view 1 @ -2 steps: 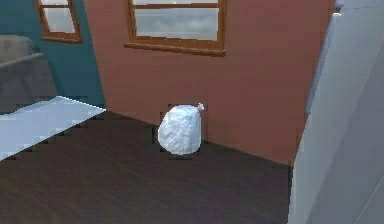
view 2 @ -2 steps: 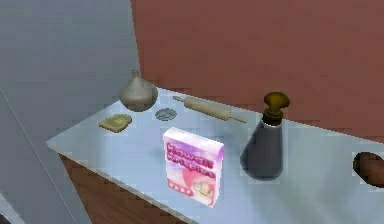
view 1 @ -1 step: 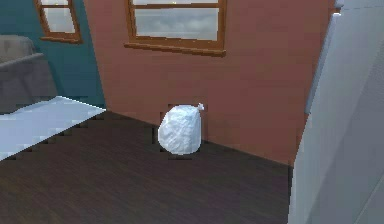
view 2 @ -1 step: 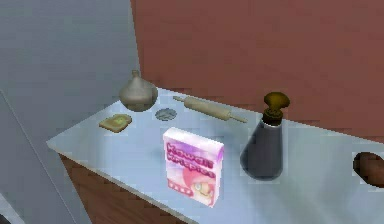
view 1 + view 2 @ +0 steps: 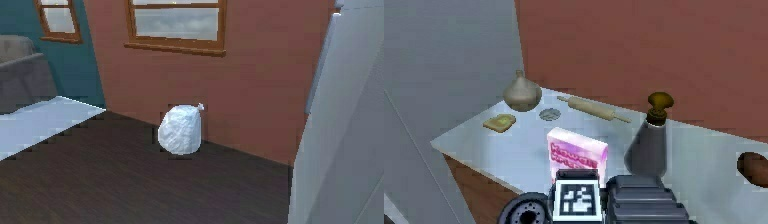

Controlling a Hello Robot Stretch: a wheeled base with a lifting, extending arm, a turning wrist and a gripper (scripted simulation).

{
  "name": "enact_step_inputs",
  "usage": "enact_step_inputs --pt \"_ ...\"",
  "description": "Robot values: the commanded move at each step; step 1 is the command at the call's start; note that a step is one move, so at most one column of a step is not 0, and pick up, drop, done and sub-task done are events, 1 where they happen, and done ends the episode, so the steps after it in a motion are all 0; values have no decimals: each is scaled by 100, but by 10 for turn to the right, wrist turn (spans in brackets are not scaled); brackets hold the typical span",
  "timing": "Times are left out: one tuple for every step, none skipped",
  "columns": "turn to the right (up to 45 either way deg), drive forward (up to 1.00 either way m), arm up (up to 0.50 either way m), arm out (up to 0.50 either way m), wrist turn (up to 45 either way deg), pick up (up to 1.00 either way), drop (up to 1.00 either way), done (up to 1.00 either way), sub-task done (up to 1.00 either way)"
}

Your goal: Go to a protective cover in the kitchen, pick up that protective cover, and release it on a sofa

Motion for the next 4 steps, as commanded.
enact_step_inputs --pt "0 0 0 48 0 0 0 0 0" --pt "0 0 0 0 450 0 0 0 0" --pt "0 0 0 0 450 0 0 0 0" --pt "0 0 0 0 450 0 0 0 0"
